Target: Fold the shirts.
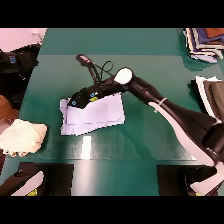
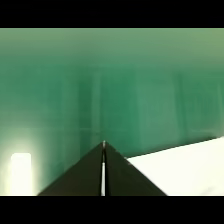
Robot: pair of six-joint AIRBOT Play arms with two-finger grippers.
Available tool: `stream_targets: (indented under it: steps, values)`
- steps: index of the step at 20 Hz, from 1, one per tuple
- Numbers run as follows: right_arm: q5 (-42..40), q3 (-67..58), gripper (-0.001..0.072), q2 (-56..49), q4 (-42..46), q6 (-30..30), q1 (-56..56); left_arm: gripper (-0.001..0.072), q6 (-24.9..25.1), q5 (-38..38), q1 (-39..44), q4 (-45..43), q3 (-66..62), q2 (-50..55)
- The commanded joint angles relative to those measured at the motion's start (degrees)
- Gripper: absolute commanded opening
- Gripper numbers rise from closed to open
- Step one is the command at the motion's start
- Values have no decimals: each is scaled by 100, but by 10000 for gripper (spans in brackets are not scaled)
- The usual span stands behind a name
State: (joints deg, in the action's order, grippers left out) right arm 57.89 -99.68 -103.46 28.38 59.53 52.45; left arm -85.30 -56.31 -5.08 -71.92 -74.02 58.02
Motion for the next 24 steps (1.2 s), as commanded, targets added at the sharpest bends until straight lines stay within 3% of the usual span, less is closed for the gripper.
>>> stream_targets:
  steps: [1, 4, 8, 10, 14, 19, 22, 24]
  values:
    - [883, -52, 308, -203, 560, 334, -313, 26, 24, -184, -162, -55, 0, -101]
    - [953, 977, 308, 437, 1091, 586, -1088, 26, 26, -297, -162, -52, 0, -101]
    - [455, 2811, 323, 1342, 1080, 951, -2363, 26, 26, -426, -162, 15, 0, -101]
    - [177, 3521, 595, 1510, 1014, 1137, -2822, 26, 24, -433, -120, 103, 0, -101]
    - [81, 3856, 590, 1115, 575, 1244, -2940, 26, 26, -306, 240, 101, 0, -98]
    - [223, 2848, 588, 22, -57, 1235, -2186, 26, 24, -160, 625, 103, 0, -90]
    - [216, 2138, 400, -433, -170, 1222, -1751, 26, 22, -168, 791, 131, 0, -63]
    - [205, 1749, 150, -586, -162, 1220, -1591, 25, 15, -157, 975, 142, 0, -37]
